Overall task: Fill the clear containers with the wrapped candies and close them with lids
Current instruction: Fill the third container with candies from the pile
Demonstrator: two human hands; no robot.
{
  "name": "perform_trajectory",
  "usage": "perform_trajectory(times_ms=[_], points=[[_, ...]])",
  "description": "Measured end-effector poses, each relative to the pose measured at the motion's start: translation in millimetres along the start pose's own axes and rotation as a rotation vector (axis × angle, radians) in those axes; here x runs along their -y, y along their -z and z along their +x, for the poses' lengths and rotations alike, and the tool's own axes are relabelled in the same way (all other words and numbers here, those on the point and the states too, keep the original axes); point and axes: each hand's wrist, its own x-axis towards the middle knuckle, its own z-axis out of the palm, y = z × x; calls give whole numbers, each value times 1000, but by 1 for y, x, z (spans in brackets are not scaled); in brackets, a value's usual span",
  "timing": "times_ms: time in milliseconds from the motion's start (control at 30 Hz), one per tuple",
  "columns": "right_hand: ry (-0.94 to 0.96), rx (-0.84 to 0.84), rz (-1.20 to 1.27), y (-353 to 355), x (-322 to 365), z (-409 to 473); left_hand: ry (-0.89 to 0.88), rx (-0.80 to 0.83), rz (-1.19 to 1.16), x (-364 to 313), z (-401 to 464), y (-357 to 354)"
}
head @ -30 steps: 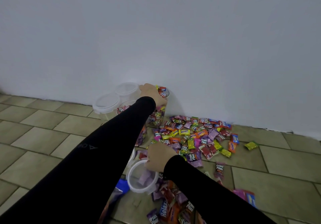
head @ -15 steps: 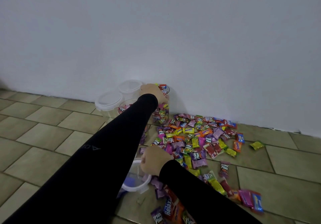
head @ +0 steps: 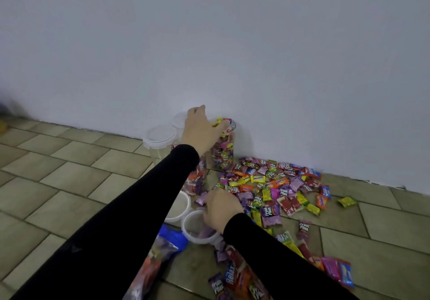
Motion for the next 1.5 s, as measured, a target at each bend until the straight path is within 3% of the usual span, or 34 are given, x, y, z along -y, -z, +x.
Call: perform_trajectory(times_ms=[133,333,467,600,700,800,933,1100,1267,1500], points=[[16,-280,216,29,8,5,-85,-288,-80,36,-27,29],[159,-517,248,66,30,43,163,-461,-318,93,-42,46],[262,-476,11,81,42,72,291,-333,-368,124,-41,43],[252,-347,-231,85,50,95,384,-118,-585,146,-34,40],[250,-320,-266,81,53,103,351,-21,-598,160,-28,30],[239,-333,-249,78,55,105,337,-38,-539,167,-24,21],[257,-356,-248,76,55,100,286,-128,-526,170,-29,17],[291,-408,-252,79,59,79,73,-349,-368,177,-48,30],[362,-556,-133,84,65,50,-81,-471,-226,159,-73,46],[467,-819,122,90,49,-4,-173,-456,-392,108,-120,43]])
